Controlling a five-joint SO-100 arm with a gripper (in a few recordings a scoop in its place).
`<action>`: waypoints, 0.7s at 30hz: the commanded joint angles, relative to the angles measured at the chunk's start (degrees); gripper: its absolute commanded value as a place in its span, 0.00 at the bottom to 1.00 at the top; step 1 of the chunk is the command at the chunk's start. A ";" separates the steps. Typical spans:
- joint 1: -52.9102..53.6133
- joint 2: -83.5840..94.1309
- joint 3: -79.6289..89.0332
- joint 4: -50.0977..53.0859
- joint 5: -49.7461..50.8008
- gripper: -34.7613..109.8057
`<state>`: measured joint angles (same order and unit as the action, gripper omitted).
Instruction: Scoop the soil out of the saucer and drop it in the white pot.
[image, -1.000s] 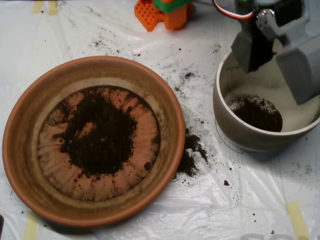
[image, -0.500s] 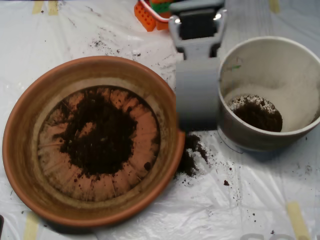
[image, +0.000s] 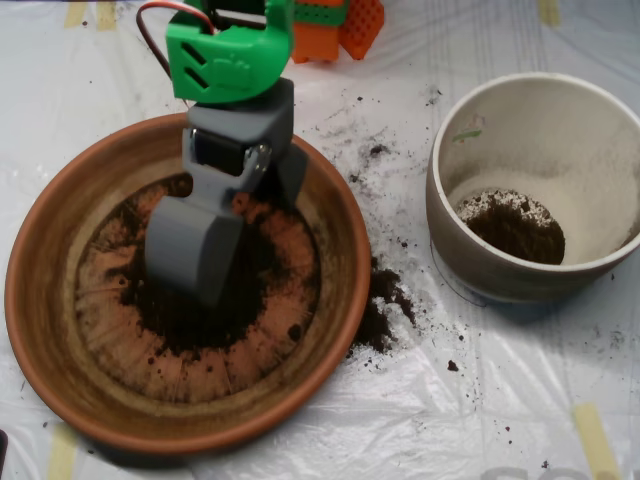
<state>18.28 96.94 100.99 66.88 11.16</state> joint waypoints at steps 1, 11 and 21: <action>2.64 3.52 3.69 -3.25 0.09 0.57; 6.06 -11.25 0.18 -4.39 0.35 0.59; 7.65 -20.57 -9.84 -2.64 1.32 0.60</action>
<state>24.61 75.76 97.56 63.02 11.43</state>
